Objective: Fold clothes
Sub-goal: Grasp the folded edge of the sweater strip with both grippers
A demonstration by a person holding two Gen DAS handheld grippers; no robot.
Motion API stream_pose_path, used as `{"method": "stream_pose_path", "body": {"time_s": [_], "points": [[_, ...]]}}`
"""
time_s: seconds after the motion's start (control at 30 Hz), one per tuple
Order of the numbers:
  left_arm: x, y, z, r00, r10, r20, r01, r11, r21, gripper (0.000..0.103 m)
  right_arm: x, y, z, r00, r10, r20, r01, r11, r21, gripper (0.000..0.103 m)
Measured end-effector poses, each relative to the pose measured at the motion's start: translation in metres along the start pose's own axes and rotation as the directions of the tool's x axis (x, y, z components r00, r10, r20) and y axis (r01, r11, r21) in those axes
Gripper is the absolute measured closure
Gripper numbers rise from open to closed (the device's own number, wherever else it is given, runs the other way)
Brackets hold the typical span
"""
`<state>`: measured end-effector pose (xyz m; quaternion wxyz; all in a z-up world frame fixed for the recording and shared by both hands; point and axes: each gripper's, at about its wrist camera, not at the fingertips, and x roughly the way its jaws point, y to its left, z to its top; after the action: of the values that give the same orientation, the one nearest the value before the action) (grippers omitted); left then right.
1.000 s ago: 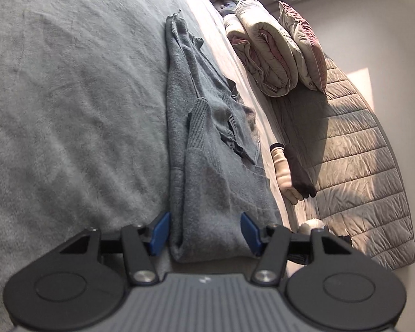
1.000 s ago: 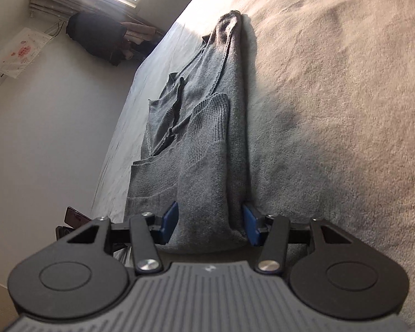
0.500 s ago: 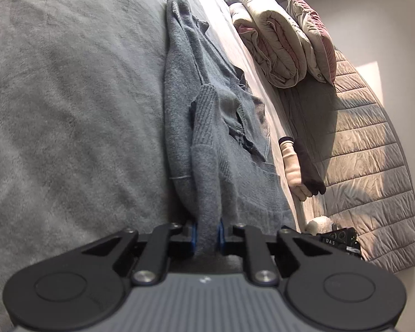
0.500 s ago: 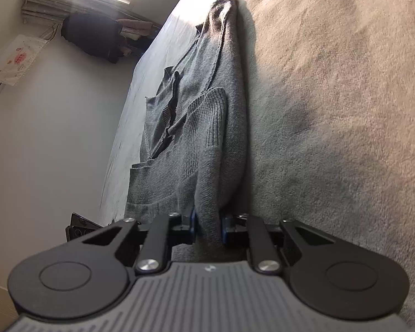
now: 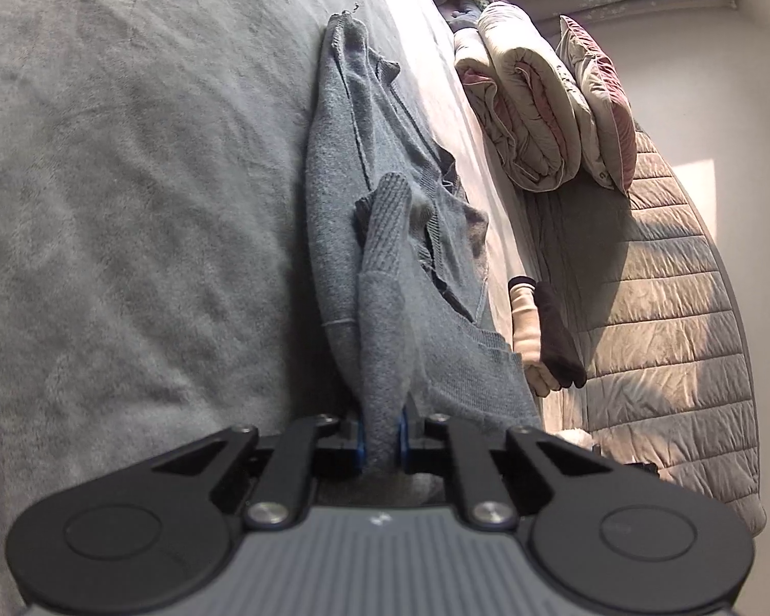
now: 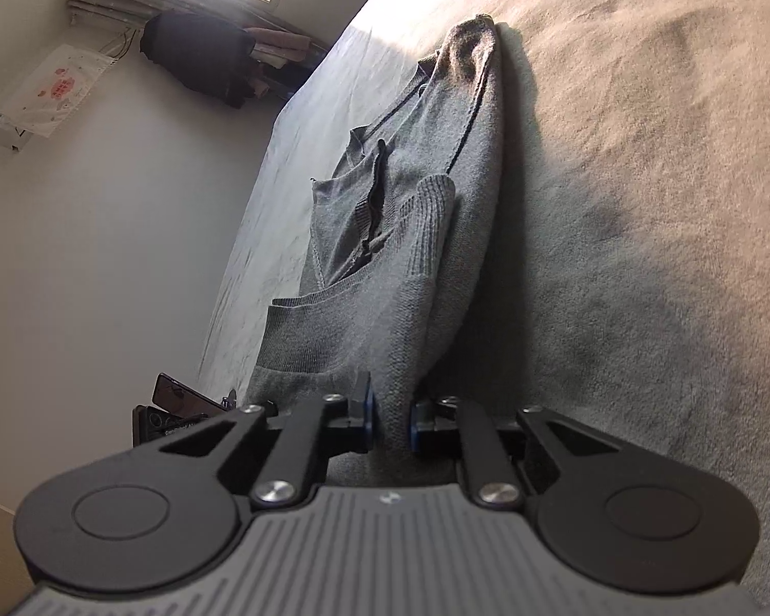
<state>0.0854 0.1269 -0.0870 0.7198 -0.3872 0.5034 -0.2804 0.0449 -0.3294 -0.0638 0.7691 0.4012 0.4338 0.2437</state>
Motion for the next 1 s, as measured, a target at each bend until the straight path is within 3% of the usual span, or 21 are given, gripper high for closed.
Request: {"method": "stream_pose_path", "body": {"time_s": [0.23,0.53,0.63,0.7,0.77,0.8,1.0], "points": [[-0.022,-0.009,-0.038,0.997,0.043,-0.059,-0.043,0.999,-0.008,0.092,-0.025,0.023,-0.02,0.995,-0.082,-0.055,0.081,0.997,-0.014,0.088],[-0.039,-0.006,-0.095,0.988,0.1,-0.115,-0.097,0.995,0.029,0.091,-0.039,0.033,-0.062,0.964,-0.23,-0.135,0.222,0.973,-0.069,0.085],[-0.042,-0.004,-0.1,0.987,0.142,-0.076,-0.132,0.984,0.116,0.086,-0.043,0.033,-0.071,0.95,-0.292,-0.114,0.284,0.956,-0.079,0.081],[-0.053,0.003,-0.098,0.991,0.115,-0.068,-0.109,0.99,0.094,0.083,-0.048,0.031,-0.072,0.941,-0.324,-0.094,0.318,0.945,-0.074,0.079],[-0.064,0.011,-0.096,0.995,0.084,-0.061,-0.08,0.995,0.067,0.067,-0.064,0.024,-0.076,0.95,-0.305,-0.074,0.302,0.952,-0.04,0.06],[-0.069,0.012,-0.096,0.995,0.081,-0.062,-0.076,0.994,0.075,0.063,-0.071,0.022,-0.078,0.954,-0.294,-0.065,0.293,0.956,-0.028,0.057],[-0.066,0.023,-0.106,0.986,0.046,-0.158,-0.032,0.996,0.086,0.053,-0.077,0.005,-0.095,0.967,-0.245,-0.074,0.247,0.968,0.029,0.056]]}}
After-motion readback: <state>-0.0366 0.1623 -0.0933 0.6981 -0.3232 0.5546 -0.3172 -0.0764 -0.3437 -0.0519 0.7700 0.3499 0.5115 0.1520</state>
